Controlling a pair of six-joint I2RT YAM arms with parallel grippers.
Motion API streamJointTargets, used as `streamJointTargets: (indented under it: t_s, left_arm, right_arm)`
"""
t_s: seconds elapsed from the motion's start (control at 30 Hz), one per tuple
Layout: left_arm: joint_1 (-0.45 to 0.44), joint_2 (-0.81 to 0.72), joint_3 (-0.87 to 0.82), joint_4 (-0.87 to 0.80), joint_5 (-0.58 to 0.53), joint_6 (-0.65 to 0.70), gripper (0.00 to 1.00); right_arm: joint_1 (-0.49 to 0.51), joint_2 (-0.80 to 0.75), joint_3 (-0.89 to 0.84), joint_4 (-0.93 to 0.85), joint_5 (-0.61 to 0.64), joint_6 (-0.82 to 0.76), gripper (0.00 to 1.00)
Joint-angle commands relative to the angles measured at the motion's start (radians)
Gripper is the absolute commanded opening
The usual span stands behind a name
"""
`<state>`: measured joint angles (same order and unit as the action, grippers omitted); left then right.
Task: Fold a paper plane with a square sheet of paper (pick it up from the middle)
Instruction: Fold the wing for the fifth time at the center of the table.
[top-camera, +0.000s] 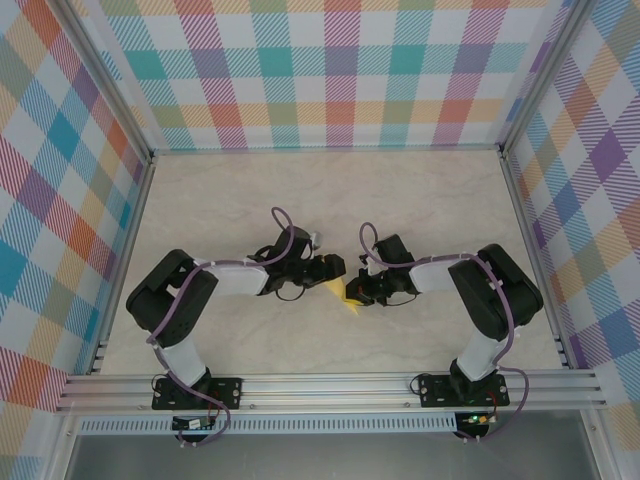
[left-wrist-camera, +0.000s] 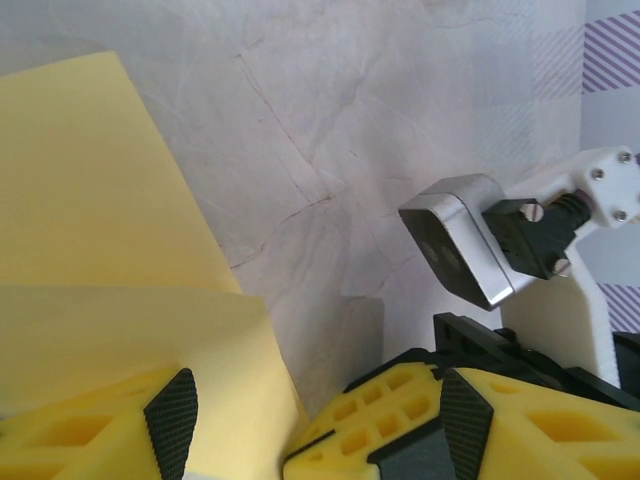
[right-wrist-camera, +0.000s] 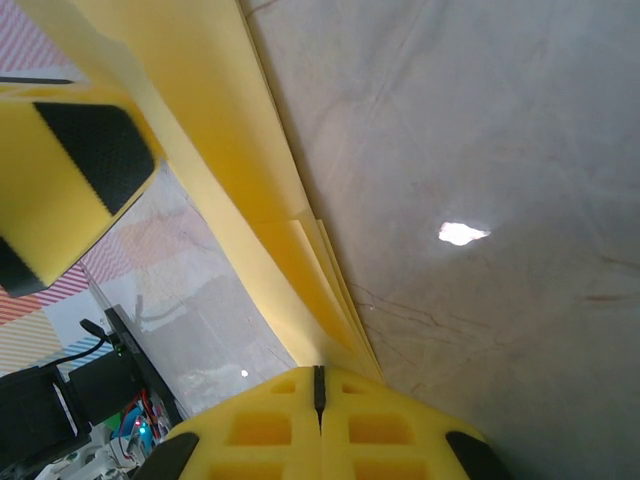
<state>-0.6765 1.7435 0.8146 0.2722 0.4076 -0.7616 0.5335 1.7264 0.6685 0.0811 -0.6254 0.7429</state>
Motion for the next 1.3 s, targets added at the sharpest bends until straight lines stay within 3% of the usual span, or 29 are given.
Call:
streamJointTargets:
  t_s: [0.0,0.3,1.27]
  left_arm:
    - [-0.007,0.013,0.022,0.031,-0.016,0.018,0.67]
    - [0.033,0.064,0.018,-0.005,-0.056,0.056,0.67]
    - [0.246,0.106,0.108,-0.163,0.037,0.18,0.68]
  right_arm:
    - [-0.003,0.053,-0.033,-0.126,0.046,-0.012,0.03]
    - [-0.002,0.046,-0.039,-0.146,0.043,-0.02,0.02]
    - [-0.004,0.031,-0.027,-0.214,0.045,-0.055,0.01]
